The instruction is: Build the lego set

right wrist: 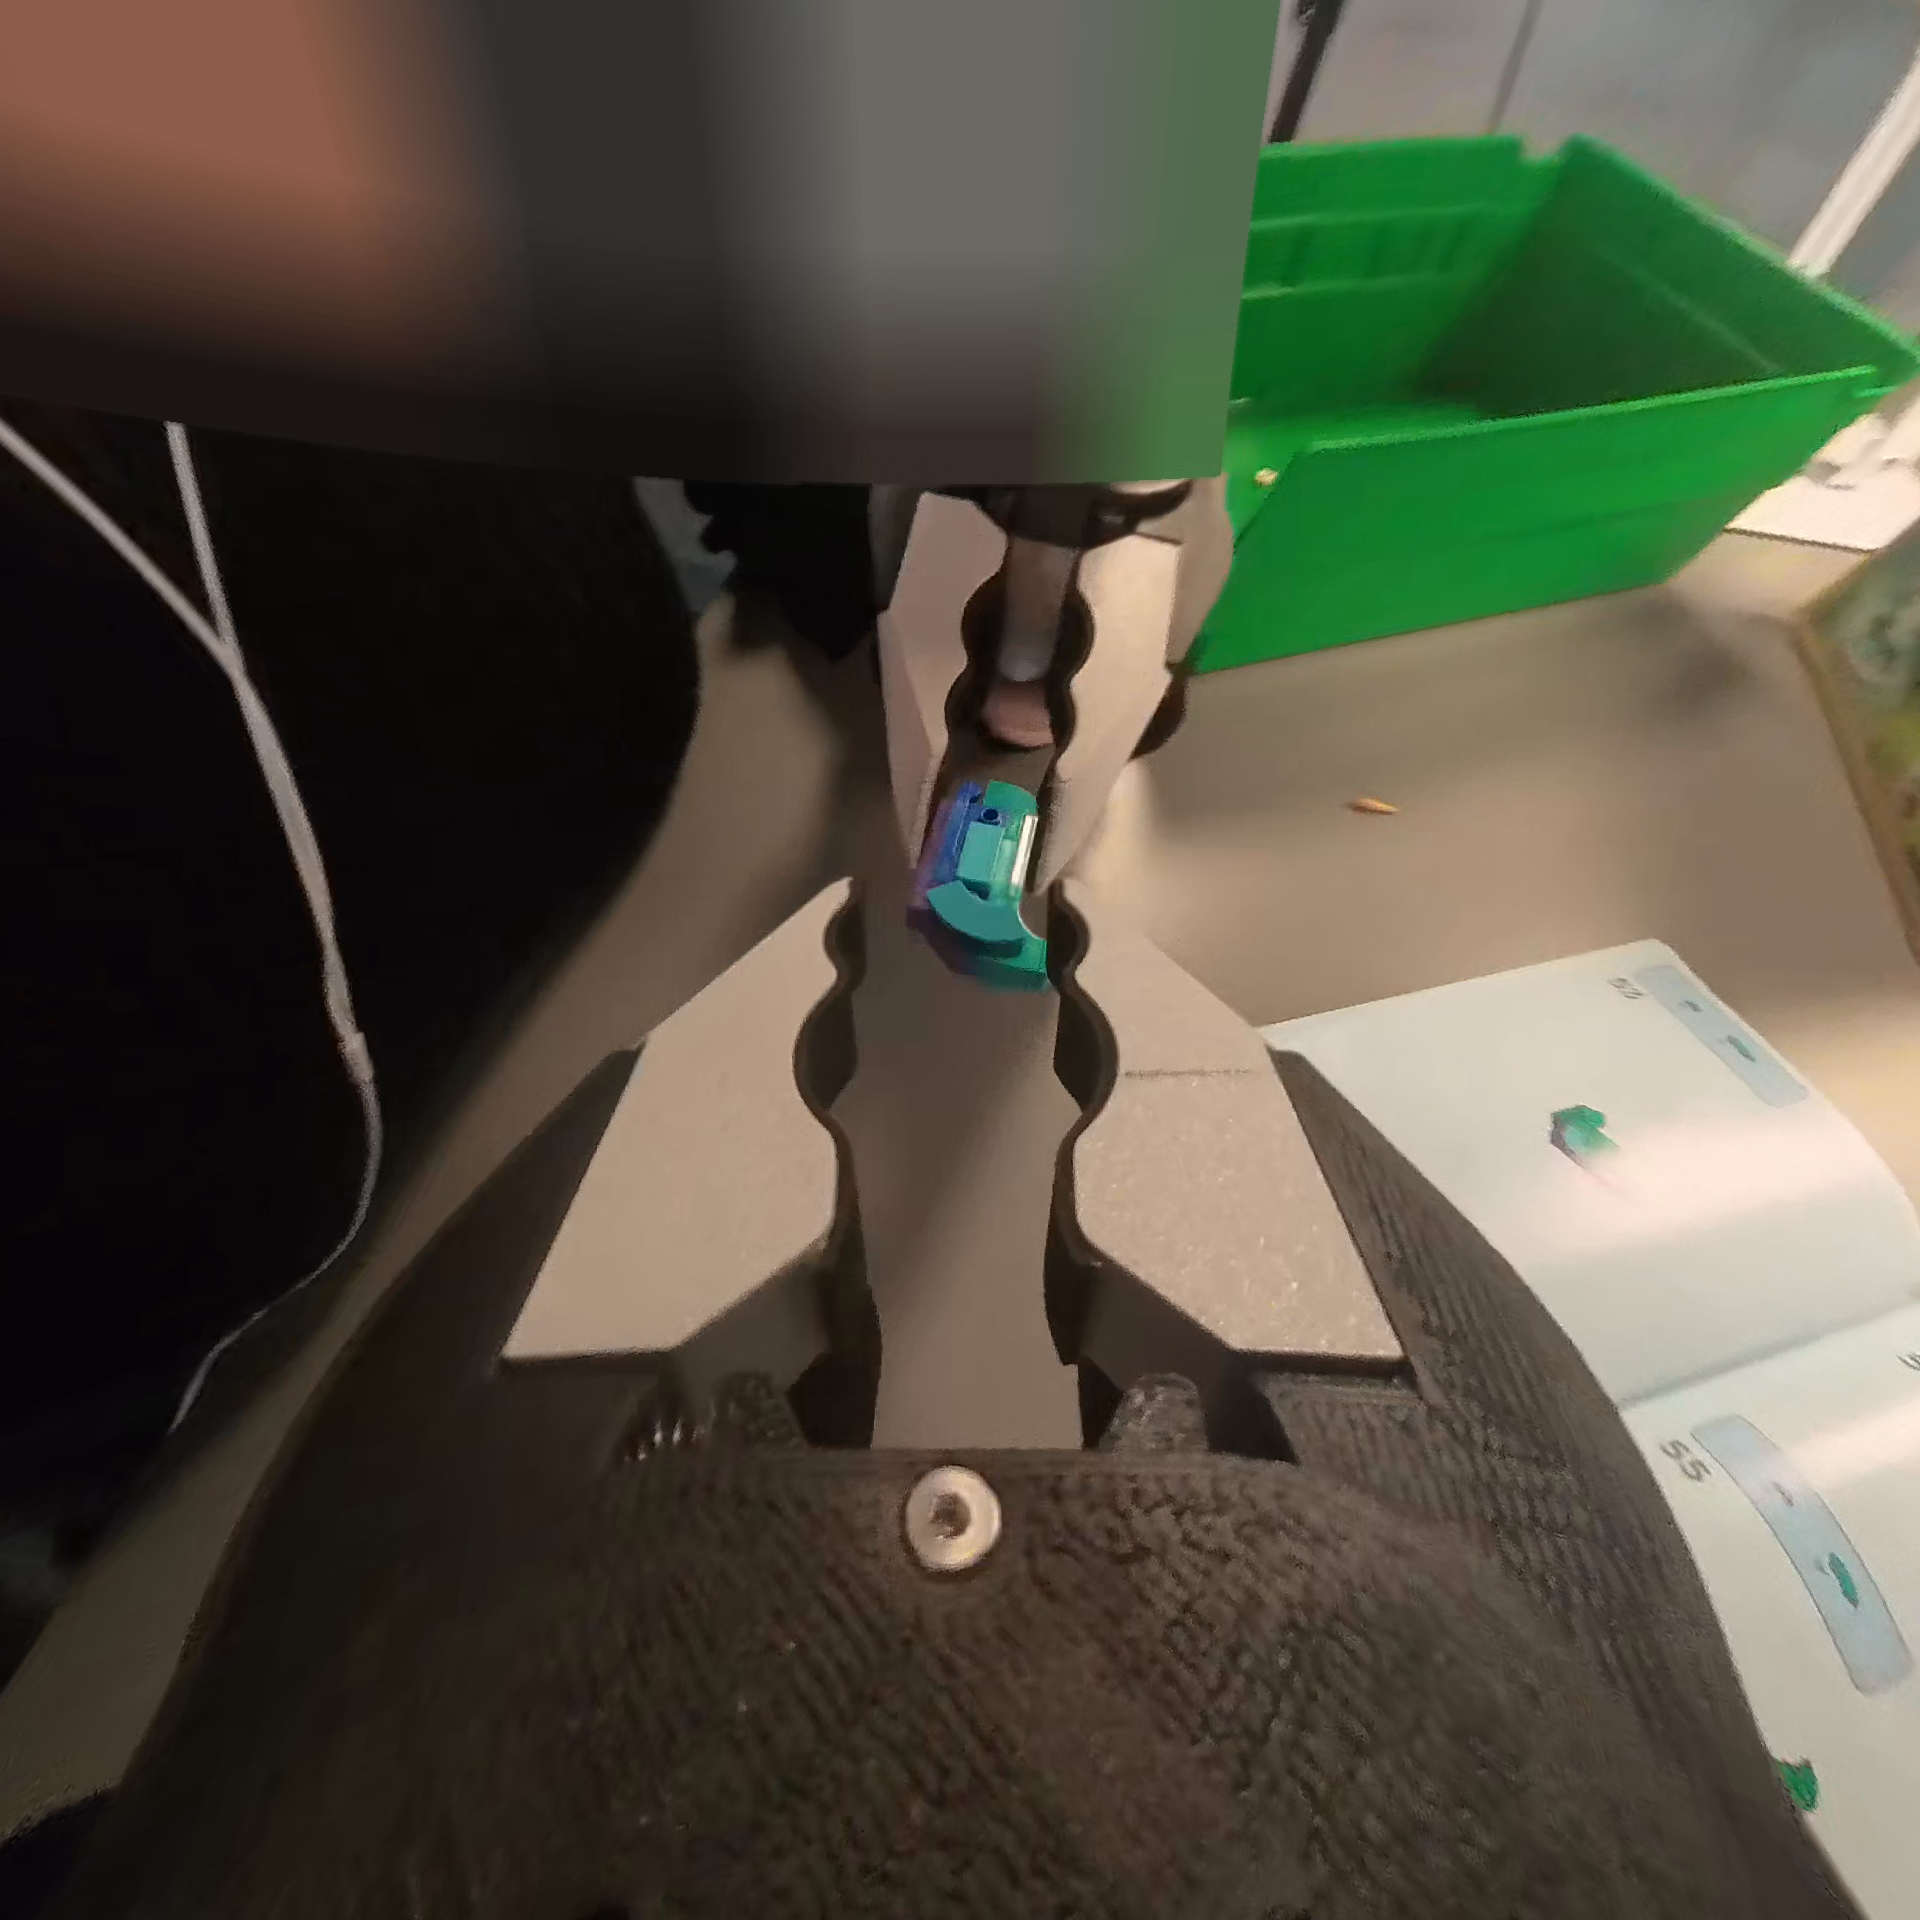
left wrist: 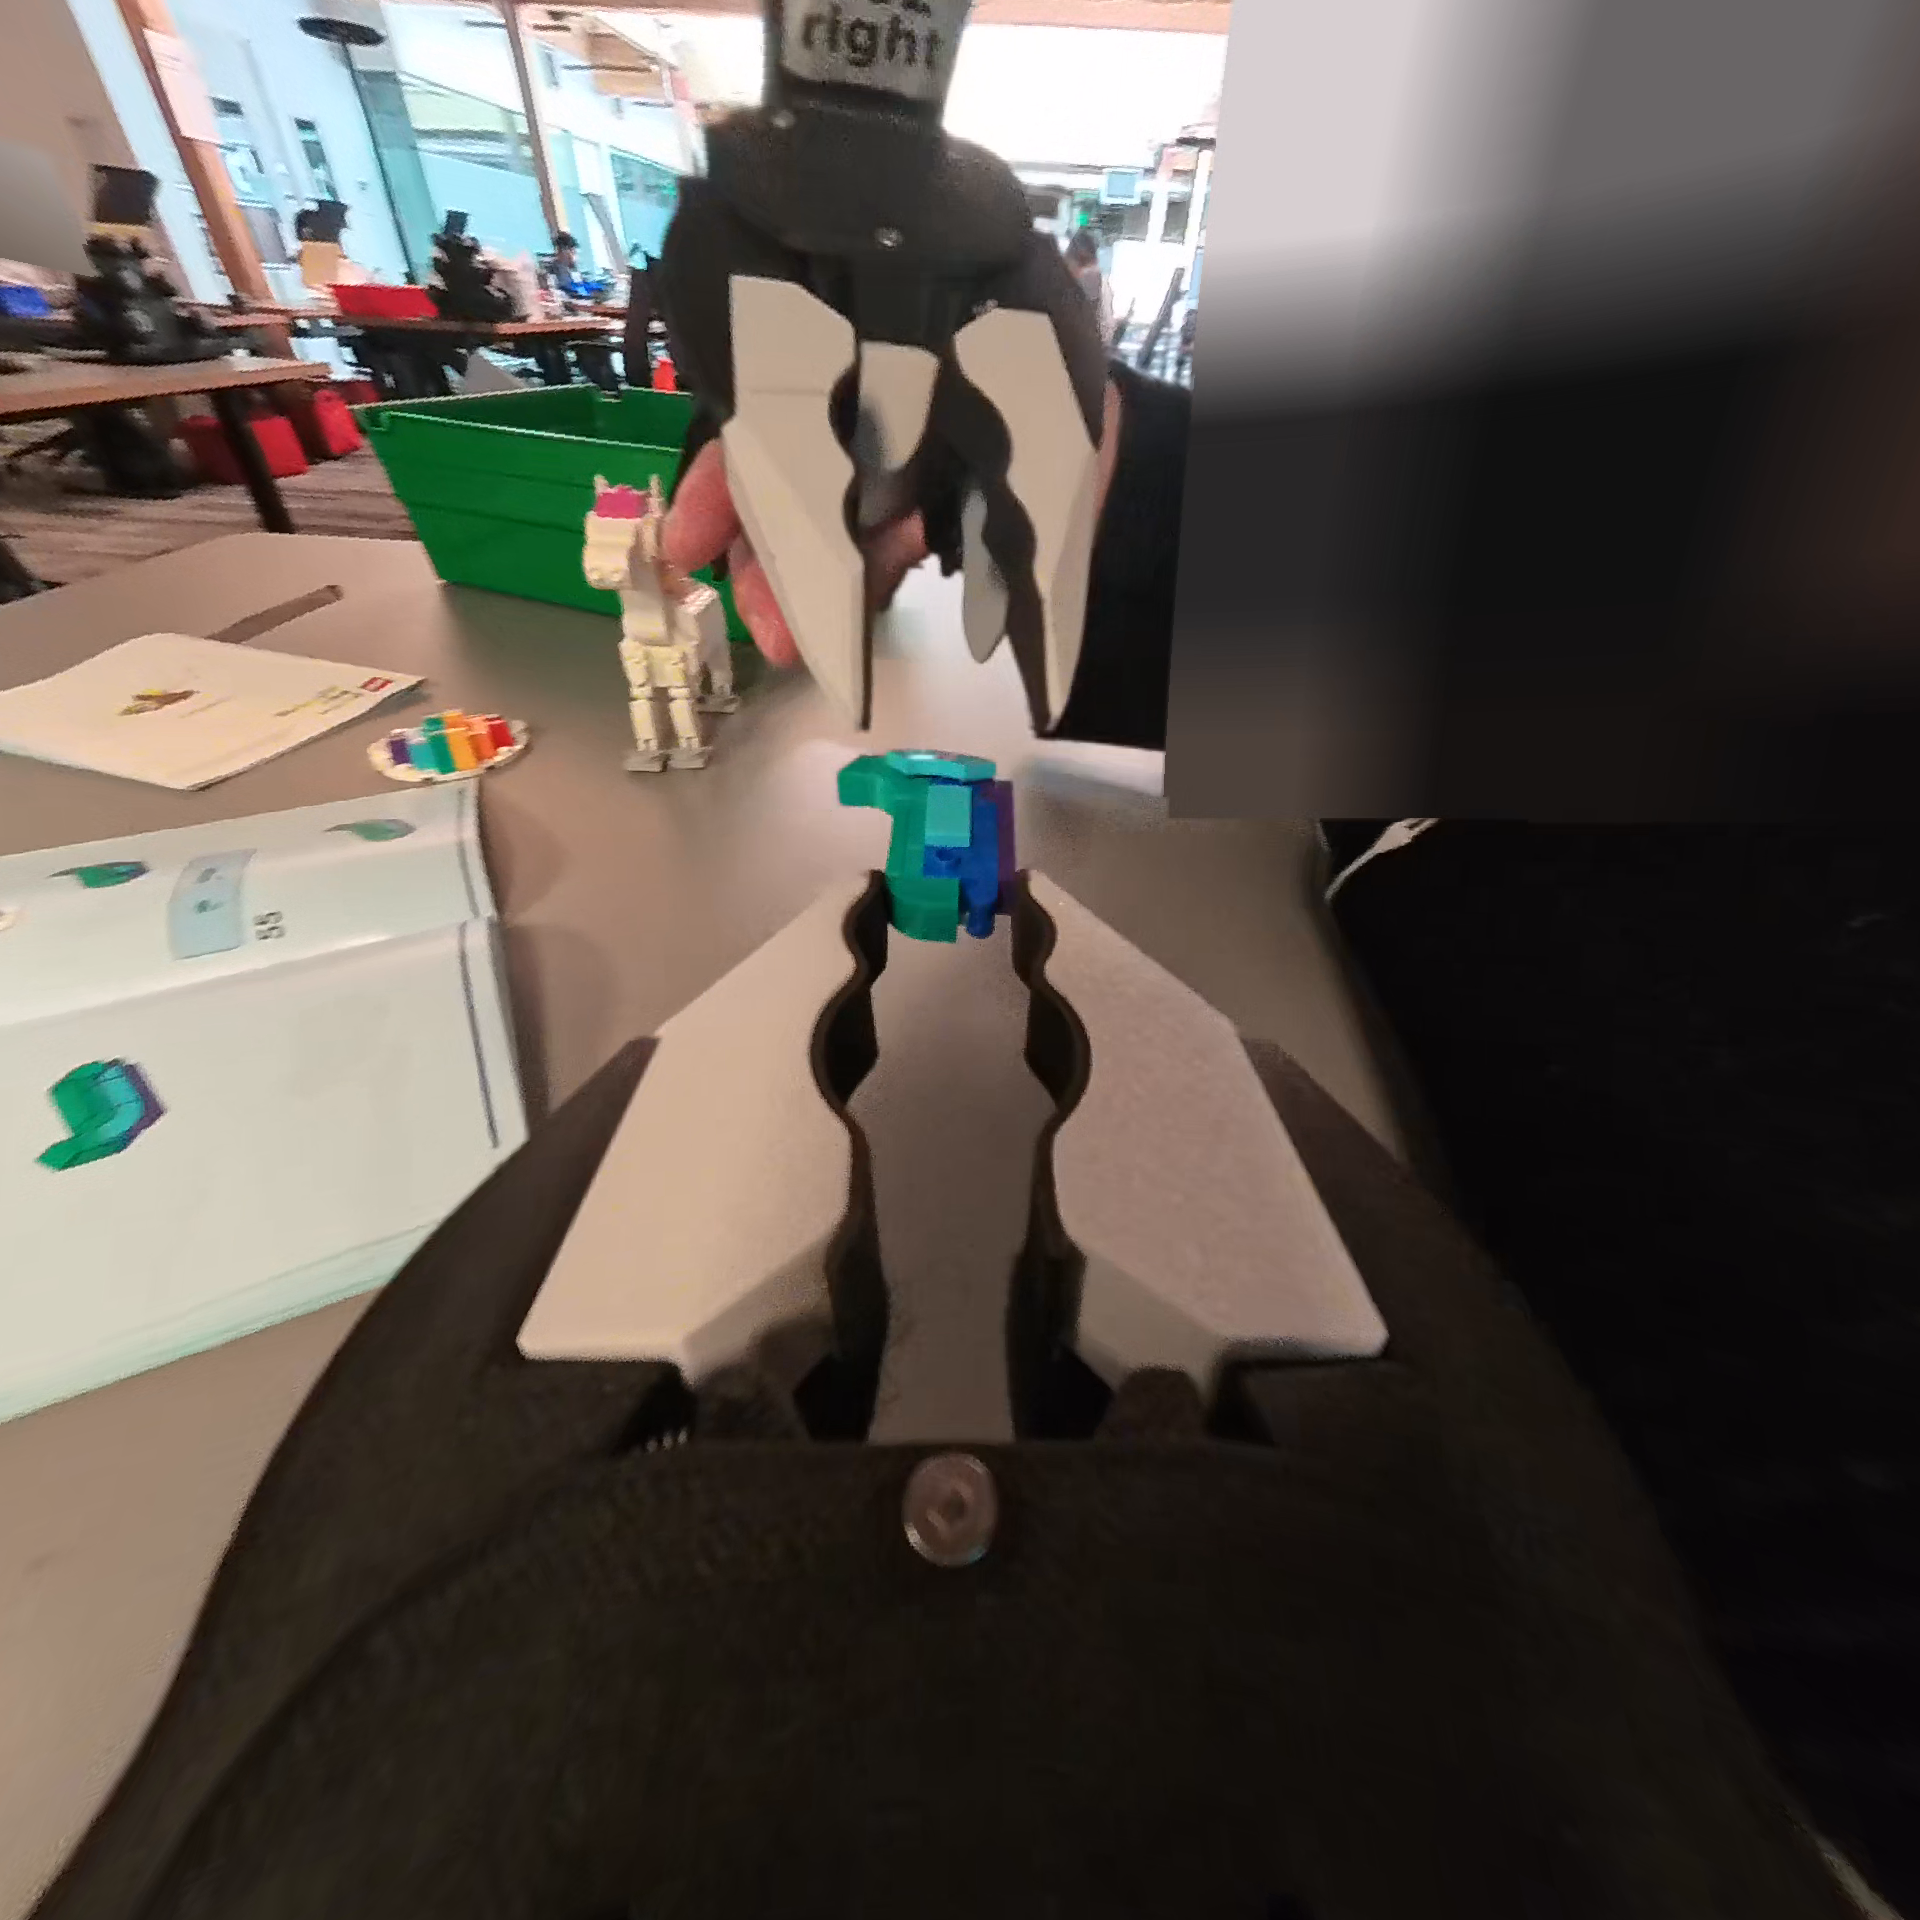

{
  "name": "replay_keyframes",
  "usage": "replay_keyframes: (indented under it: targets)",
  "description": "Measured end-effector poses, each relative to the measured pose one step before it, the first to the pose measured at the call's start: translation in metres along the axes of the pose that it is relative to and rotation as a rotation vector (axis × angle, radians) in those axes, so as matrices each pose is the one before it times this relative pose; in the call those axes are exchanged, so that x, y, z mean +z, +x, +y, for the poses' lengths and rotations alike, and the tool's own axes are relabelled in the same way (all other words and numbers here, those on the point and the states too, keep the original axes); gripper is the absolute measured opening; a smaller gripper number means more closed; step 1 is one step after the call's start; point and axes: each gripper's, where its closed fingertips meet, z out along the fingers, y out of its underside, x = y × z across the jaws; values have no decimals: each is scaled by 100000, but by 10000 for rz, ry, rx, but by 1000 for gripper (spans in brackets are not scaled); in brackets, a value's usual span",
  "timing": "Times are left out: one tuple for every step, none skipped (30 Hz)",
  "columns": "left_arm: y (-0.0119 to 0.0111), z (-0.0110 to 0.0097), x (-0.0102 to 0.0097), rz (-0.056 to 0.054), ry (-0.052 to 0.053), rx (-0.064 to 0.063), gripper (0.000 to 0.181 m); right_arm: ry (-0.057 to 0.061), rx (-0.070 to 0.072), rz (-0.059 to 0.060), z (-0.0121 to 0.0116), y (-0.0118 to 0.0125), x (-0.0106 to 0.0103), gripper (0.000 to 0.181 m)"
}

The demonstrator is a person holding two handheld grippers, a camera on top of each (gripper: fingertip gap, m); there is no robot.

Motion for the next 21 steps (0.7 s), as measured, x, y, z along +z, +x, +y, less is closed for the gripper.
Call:
replay_keyframes:
  targets:
    - [275,7,58,190,11,-63,23,-143,-32,-289,6,-296,2,32]
    - [237,31,46,169,-6,-52,23,-97,-41,-282,-66,-285,22,30]
    - [143,59,52,105,-20,-49,23,-86,-48,-267,-73,-275,48,29]
    - [115,58,39,97,-27,-34,23,-115,-57,-225,-23,-227,84,27]
    - [104,56,34,84,-24,-35,23,-170,-66,-176,76,-159,117,25]
    - [65,16,9,54,-7,-28,23,-207,-71,-132,153,-103,151,24]
    - [60,11,12,48,-3,-12,23,-225,-72,-70,220,-14,206,22]
    - [57,2,-1,38,-1,-4,23,-254,-64,-21,315,60,232,22]
    - [19,49,15,8,-30,-4,23,-224,-32,2,310,71,208,20]
    - [10,155,41,3,-97,11,23,-113,4,-14,180,45,135,17]
    - [-22,36,17,-30,-27,20,23,-41,40,-34,77,13,44,16]
    - [-77,-6,-3,-56,5,8,23,-19,71,10,44,44,-17,16]
    - [-98,-16,-22,-51,12,-20,23,-11,65,63,27,101,-53,16]
    - [-131,-5,-36,-59,11,-30,23,-24,59,99,30,131,-60,16]
    - [-139,9,-35,-72,-7,-25,23,-42,50,114,33,134,-46,15]
    - [-250,41,-31,-152,-30,3,23,-59,43,119,57,146,-59,14]
    - [-180,27,-40,-116,-24,37,23,-80,50,133,75,181,-44,14]
    - [-105,37,-18,-82,-24,47,23,-76,50,118,89,170,-32,13]
    - [-120,33,4,-102,-31,51,23,-62,51,87,69,122,-7,12]
    - [-56,68,11,-64,-50,65,23,-64,40,57,71,87,22,12]
    - [-3,44,29,-30,-35,49,23,-53,19,15,54,26,16,12]
